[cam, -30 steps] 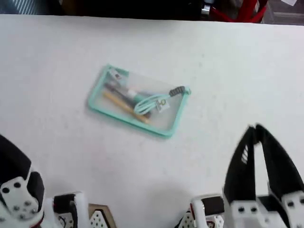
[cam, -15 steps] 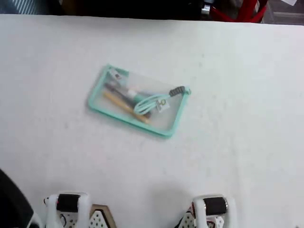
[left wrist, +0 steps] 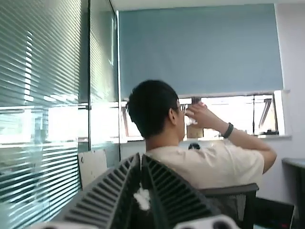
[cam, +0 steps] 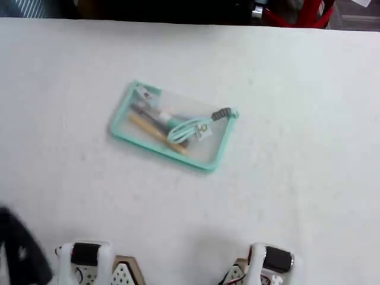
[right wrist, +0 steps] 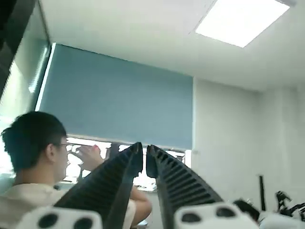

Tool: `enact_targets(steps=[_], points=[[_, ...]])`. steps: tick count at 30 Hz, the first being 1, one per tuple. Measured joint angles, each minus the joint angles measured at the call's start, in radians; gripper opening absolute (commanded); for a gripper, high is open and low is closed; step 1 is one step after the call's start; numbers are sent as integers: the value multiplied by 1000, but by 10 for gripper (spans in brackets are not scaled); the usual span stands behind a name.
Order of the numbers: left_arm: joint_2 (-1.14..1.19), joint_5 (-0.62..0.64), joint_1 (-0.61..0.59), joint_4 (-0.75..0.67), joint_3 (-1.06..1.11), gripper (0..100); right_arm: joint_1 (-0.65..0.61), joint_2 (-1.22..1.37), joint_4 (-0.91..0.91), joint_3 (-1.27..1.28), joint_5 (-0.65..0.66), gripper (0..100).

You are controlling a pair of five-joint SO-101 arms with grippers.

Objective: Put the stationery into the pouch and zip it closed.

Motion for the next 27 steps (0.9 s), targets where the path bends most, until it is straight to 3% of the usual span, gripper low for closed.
enact_targets(steps=[8,13,20,27], points=[[2,-14,-2,-310,540,28,-184,2,-133,482,-6,18],[2,-14,-84,-611,865,28,-226,3,-318,795,-6,18],[14,-14,-132,-988,1272,27,-419,5,-583,1197,-6,18],[21,-14,-133,-853,1306,27,-367,17,-893,1645,-6,18]])
